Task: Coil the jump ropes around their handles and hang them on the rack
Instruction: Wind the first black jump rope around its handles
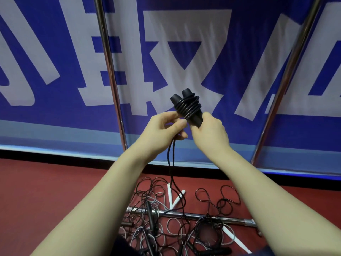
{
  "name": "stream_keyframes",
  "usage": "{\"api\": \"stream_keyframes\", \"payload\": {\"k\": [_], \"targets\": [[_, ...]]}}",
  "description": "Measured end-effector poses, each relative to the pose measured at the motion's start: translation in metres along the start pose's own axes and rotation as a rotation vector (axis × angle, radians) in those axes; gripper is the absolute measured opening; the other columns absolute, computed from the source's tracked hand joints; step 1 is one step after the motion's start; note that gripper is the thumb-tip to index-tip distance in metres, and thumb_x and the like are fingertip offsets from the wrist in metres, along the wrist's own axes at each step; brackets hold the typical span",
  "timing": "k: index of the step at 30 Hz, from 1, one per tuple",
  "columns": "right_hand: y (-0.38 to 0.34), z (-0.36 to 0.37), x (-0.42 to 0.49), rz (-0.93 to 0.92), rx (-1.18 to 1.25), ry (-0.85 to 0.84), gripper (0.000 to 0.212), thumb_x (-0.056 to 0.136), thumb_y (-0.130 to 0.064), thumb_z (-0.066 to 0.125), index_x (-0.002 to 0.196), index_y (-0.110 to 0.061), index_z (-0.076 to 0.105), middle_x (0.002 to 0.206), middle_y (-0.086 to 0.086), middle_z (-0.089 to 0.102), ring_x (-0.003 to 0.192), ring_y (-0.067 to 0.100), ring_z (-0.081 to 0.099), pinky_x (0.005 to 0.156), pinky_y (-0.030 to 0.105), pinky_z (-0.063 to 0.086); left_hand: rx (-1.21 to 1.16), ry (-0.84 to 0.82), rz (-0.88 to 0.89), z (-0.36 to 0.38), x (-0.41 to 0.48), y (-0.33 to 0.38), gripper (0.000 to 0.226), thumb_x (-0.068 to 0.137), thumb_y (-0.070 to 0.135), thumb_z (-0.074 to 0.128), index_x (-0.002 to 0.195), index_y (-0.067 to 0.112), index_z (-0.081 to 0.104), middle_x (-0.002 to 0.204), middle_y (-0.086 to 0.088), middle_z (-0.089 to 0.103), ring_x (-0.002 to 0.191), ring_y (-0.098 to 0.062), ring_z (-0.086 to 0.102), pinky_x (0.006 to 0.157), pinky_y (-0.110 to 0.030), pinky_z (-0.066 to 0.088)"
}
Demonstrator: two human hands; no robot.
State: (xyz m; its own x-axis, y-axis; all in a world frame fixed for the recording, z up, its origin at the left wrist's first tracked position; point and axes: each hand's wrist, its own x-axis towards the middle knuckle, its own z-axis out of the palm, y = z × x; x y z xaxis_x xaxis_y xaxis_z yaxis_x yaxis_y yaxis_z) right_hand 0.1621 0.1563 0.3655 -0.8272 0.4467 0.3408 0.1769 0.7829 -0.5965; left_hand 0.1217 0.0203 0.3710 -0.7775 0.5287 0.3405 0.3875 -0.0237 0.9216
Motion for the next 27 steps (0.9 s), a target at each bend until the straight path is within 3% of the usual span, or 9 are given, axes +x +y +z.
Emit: {"api": "stream_keyframes", "payload": {"k": [3, 6, 10, 12, 16, 20, 23, 27], "targets": [[0.0, 0.001, 0.004, 0.011, 0.113, -0.015, 0.024, 0.096, -0.033, 0.052, 0.091, -0.009, 0.052, 0.079, 0.004, 0.057, 0.072, 0.028, 0.055, 0.058, 0.033, 0.041, -0.006, -0.034, -0.015, -0.005, 0.002, -0.002, 0.022, 0.1, 0.011, 0.053, 0.119, 0.014, 0.065, 0.07, 0.01, 0.057, 0.064, -0.01, 0.052, 0.068, -0.022, 0.049], [-0.003, -0.002, 0.004, 0.035, 0.315, -0.122, 0.019, 0.094, -0.024, 0.054, 0.087, -0.007, 0.056, 0.063, -0.001, 0.047, 0.053, 0.018, 0.041, 0.048, 0.026, 0.033, -0.095, -0.019, -0.038, -0.005, 0.003, -0.001, 0.022, 0.098, 0.015, 0.057, 0.118, 0.015, 0.068, 0.067, 0.007, 0.053, 0.058, -0.011, 0.039, 0.058, -0.021, 0.036], [-0.011, -0.01, -0.005, 0.095, 0.639, -0.421, 0.013, 0.095, -0.018, 0.054, 0.085, -0.011, 0.051, 0.053, -0.003, 0.031, 0.045, 0.014, 0.027, 0.042, 0.022, 0.024, -0.182, 0.022, -0.021, -0.012, 0.002, 0.004, 0.029, 0.08, 0.024, 0.071, 0.108, 0.018, 0.072, 0.066, 0.002, 0.051, 0.054, -0.011, 0.035, 0.053, -0.021, 0.03], [-0.022, -0.009, -0.01, 0.092, 0.753, -0.599, 0.023, 0.095, -0.012, 0.052, 0.075, -0.017, 0.043, 0.05, -0.004, 0.025, 0.041, 0.011, 0.021, 0.042, 0.021, 0.018, -0.138, 0.044, 0.015, -0.023, -0.003, 0.007, 0.031, 0.074, 0.031, 0.072, 0.102, 0.018, 0.074, 0.067, 0.002, 0.05, 0.054, -0.012, 0.033, 0.051, -0.02, 0.031], [-0.026, -0.018, -0.014, 0.105, 0.874, -0.875, 0.053, 0.096, -0.011, 0.05, 0.045, -0.025, 0.044, 0.047, -0.004, 0.02, 0.038, 0.01, 0.015, 0.042, 0.021, 0.01, -0.018, 0.072, 0.038, -0.025, -0.005, 0.009, 0.032, 0.073, 0.04, 0.067, 0.099, 0.021, 0.072, 0.056, 0.012, 0.055, 0.048, -0.007, 0.036, 0.05, -0.017, 0.034], [-0.023, -0.026, -0.015, 0.123, 1.017, -1.012, 0.043, 0.083, -0.017, 0.055, 0.046, -0.022, 0.034, 0.041, -0.006, 0.021, 0.033, 0.006, 0.016, 0.038, 0.015, 0.01, -0.09, 0.092, 0.052, -0.015, -0.007, 0.015, 0.013, 0.072, 0.036, 0.067, 0.072, 0.024, 0.068, 0.049, 0.013, 0.052, 0.045, -0.003, 0.035, 0.047, -0.014, 0.032], [-0.021, -0.027, -0.015, 0.142, 0.996, -0.963, 0.028, 0.081, -0.024, 0.06, 0.059, -0.016, 0.045, 0.043, -0.004, 0.028, 0.032, 0.007, 0.021, 0.036, 0.016, 0.016, -0.101, 0.134, 0.04, -0.01, -0.006, 0.014, 0.021, 0.079, 0.031, 0.07, 0.066, 0.017, 0.065, 0.05, 0.011, 0.055, 0.045, -0.002, 0.041, 0.051, -0.013, 0.034], [-0.022, -0.023, -0.013, 0.092, 0.859, -0.653, 0.005, 0.088, -0.007, 0.061, 0.092, -0.005, 0.058, 0.057, 0.006, 0.054, 0.044, 0.016, 0.046, 0.042, 0.025, 0.041, -0.061, 0.253, 0.007, -0.008, -0.004, 0.01, 0.029, 0.084, 0.028, 0.073, 0.059, 0.021, 0.061, 0.045, 0.014, 0.052, 0.042, 0.001, 0.044, 0.048, -0.01, 0.034]]}}
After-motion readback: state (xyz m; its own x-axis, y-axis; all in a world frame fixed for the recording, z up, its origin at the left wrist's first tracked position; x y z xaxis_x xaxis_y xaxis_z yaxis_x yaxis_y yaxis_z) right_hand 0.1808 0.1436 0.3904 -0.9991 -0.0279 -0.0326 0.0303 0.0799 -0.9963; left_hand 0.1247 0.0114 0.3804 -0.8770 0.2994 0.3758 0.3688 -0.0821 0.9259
